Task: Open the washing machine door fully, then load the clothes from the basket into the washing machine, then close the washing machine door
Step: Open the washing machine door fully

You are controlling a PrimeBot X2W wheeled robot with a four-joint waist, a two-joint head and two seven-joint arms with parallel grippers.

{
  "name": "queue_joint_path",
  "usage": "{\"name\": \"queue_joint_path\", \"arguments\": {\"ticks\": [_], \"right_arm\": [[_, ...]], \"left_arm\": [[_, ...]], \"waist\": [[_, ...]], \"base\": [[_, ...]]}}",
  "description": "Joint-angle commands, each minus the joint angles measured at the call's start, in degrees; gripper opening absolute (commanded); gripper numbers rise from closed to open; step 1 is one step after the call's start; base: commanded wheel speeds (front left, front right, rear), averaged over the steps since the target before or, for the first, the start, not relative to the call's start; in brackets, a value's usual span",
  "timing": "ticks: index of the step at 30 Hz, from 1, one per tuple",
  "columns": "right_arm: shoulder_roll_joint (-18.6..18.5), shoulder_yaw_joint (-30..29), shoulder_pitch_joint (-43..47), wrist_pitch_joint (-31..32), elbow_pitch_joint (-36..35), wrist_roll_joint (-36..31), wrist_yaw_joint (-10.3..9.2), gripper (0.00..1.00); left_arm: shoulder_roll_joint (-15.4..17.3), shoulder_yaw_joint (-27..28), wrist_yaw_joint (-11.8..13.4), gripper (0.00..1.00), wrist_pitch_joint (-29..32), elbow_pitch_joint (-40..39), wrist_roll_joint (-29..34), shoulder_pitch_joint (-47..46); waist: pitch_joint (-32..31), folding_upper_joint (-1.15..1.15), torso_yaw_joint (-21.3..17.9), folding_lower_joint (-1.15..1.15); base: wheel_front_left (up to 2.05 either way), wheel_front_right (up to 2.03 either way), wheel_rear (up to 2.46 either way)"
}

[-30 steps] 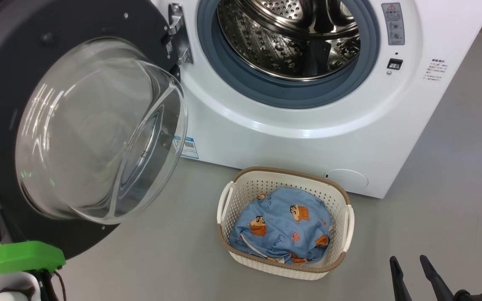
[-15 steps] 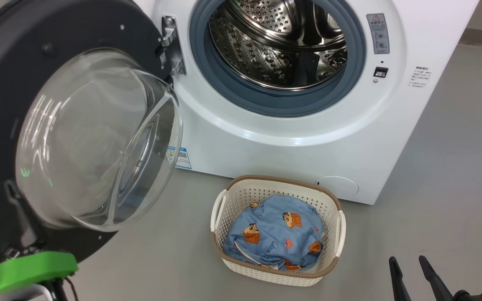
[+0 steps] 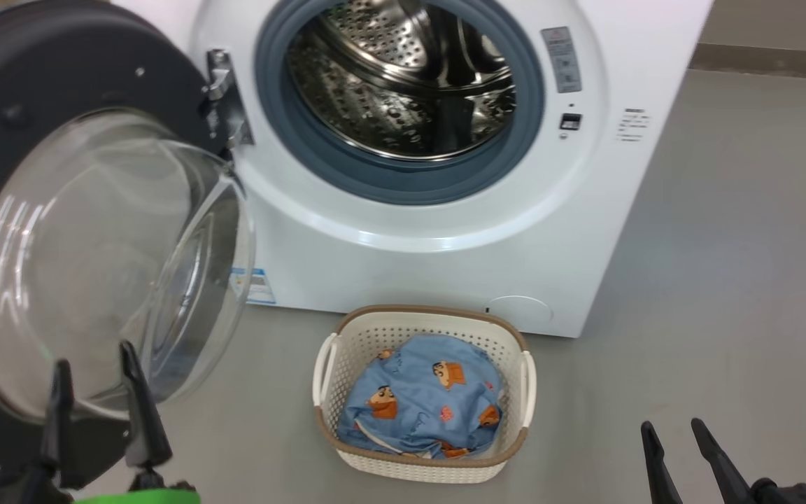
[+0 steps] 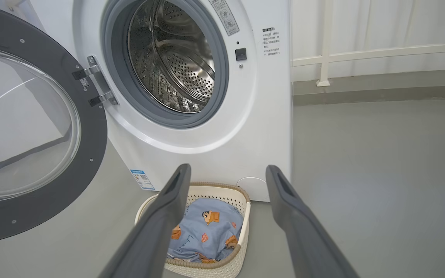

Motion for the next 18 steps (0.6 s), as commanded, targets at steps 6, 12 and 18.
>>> {"name": "queue_joint_path", "arguments": {"ticks": [6, 12, 18], "right_arm": [[-1.1, 2.1, -3.6, -0.7, -2.7, -1.1, 0.52, 1.00], [-1.1, 2.1, -3.1, -0.7, -3.3, -1.2, 0.52, 1.00], [-0.9, 2.1, -2.4, -0.7, -2.8, -1.1, 0.52, 1.00]], "left_arm": [[1.1, 0.8, -2.9, 1.00, -0.3, 3.6, 0.4, 2.0], [0.2, 3.9, -6.9, 1.00, -0.3, 8.2, -0.8, 4.9], [0.0, 4.7, -6.8, 1.00, -0.4, 10.5, -2.0, 6.7]], "waist": [[-0.3, 0.00, -5.9, 0.00], [0.3, 0.00, -9.8, 0.00], [-0.1, 0.00, -11.3, 0.00]], "base": [[0.00, 0.00, 0.00], [0.00, 0.00, 0.00], [0.00, 0.00, 0.00]]}}
